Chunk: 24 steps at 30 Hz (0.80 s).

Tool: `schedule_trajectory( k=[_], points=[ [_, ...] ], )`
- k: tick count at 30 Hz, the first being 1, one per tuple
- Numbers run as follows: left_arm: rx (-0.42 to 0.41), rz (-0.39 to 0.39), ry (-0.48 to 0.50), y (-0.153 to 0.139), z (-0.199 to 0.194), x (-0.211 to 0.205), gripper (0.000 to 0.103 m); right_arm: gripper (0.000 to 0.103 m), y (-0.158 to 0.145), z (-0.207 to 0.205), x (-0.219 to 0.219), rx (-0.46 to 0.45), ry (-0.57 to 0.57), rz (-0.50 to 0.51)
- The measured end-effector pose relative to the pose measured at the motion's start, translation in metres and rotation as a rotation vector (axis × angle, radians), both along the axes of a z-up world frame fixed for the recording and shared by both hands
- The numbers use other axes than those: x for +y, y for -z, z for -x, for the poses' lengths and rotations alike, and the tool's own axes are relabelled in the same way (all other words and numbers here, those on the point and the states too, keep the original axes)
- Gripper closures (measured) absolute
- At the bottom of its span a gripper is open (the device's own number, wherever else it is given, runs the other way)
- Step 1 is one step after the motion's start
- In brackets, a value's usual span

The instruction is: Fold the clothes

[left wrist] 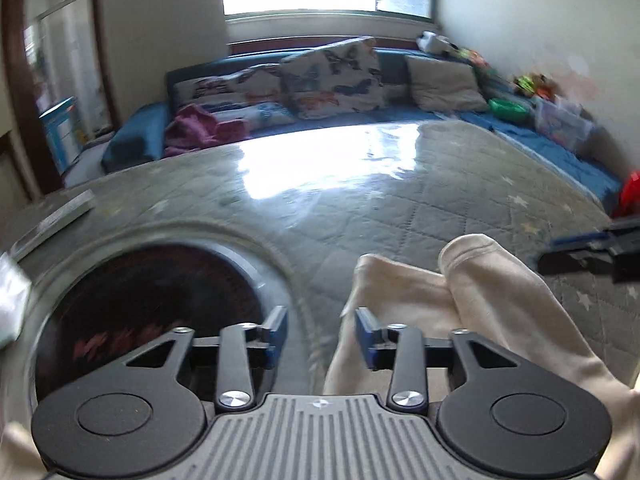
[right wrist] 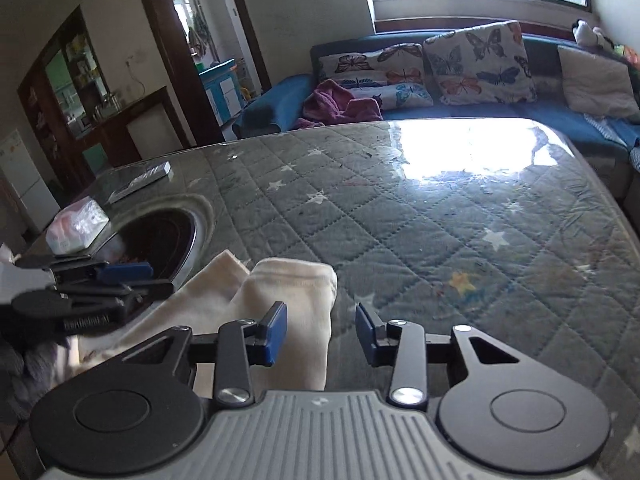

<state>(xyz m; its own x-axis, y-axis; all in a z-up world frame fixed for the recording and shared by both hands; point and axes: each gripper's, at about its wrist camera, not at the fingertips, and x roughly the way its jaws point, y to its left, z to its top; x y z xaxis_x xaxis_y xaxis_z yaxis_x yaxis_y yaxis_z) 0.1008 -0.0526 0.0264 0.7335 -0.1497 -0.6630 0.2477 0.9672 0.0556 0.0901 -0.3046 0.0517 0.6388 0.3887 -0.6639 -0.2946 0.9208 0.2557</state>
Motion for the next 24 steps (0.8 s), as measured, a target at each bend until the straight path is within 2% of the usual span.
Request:
schedule_trajectory(
  k=[4,9,12,18,21,22,24],
  points=[
    [0.028,0.010,0.003,0.010,-0.015,-0.002,0.053,0.069,0.013,-0.021,0.001,0.036,0.009,-0.025],
    [0.018,0.014,0.044,0.013,-0.018,-0.006,0.054,0.084,0.026,-0.031,0.005,0.072,-0.008,-0.065],
    [0.017,0.024,0.074,0.013,-0.020,-0.011,0.061,0.094,0.025,-0.030,0.006,0.070,-0.013,-0.074],
    [0.005,0.026,0.109,0.015,-0.024,-0.020,0.061,0.095,0.023,-0.028,0.004,0.062,-0.009,-0.070],
    [0.006,0.038,0.122,0.015,-0.026,-0.021,0.061,0.090,0.025,-0.032,0.005,0.073,-0.016,-0.092],
    [0.007,0.042,0.128,0.015,-0.027,-0.022,0.066,0.090,0.026,-0.033,0.005,0.074,-0.016,-0.097],
    [0.008,0.058,0.134,0.015,-0.028,-0.021,0.090,0.090,0.027,-0.033,0.005,0.072,-0.014,-0.104]
  ],
)
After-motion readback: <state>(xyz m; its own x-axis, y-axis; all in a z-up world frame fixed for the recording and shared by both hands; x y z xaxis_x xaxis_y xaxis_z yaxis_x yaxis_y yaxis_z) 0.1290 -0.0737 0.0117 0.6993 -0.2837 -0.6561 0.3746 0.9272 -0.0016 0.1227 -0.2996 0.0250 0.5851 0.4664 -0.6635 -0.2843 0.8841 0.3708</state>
